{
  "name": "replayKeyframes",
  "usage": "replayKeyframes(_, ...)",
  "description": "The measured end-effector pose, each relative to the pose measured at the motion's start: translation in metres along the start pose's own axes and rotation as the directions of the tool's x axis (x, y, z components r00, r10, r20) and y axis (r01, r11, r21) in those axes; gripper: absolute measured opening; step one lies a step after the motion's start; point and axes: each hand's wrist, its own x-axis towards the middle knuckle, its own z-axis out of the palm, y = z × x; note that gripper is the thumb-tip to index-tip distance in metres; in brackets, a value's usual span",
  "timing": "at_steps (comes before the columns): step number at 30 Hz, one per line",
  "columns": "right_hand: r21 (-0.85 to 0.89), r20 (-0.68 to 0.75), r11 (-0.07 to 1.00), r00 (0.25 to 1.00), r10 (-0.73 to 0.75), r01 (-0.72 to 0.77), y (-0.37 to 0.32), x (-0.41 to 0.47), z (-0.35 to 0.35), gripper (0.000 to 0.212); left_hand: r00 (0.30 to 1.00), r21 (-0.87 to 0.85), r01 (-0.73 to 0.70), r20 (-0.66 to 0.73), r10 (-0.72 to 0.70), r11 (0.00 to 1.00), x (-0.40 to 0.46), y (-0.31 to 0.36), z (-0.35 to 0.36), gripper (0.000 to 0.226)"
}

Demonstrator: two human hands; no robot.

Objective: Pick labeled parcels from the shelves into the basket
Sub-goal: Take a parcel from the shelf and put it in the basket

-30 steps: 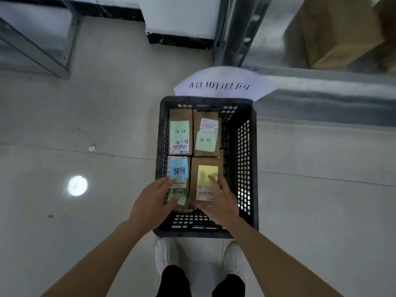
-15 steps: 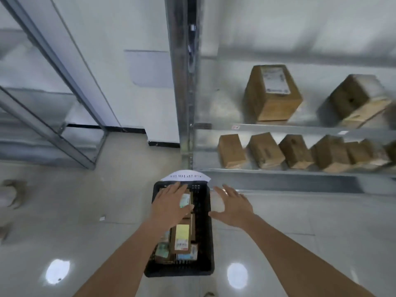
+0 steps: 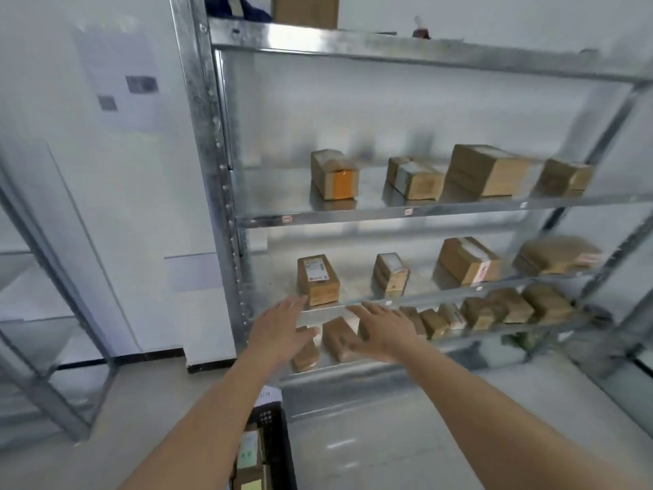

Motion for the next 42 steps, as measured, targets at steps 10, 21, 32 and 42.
replayKeyframes(10, -0.060, -0.161, 0.986, 0.976, 0.145, -0.157, 0.096, -0.129, -0.126, 0.080, 0.981, -0.036, -0.180, -0.079, 0.177, 0.983, -0.029, 0.158, -0.069, 0.074)
replayKeyframes(21, -0.046, -0.195, 0.949, 0.935, 0.297, -0.311, 0.289, -0.201, -0.181, 0.073, 0.949, -0.029, -0.306, -0.087, 0.302, 0.952, 0.026, 0.358, -0.044, 0.071)
replayKeyframes(32, -0.087, -0.186, 0.913, 0.907, 0.378, -0.398, 0.533, -0.237, -0.219, 0.072, 0.925, -0.134, -0.379, -0.073, 0.373, 0.916, 0.106, 0.587, 0.042, 0.070)
replayKeyframes(42, 0.006, -0.185, 0.906, 0.890, 0.416, -0.423, 0.685, -0.192, -0.217, 0.076, 0.894, -0.038, -0.448, -0.022, 0.448, 0.893, 0.214, 0.703, 0.112, 0.078)
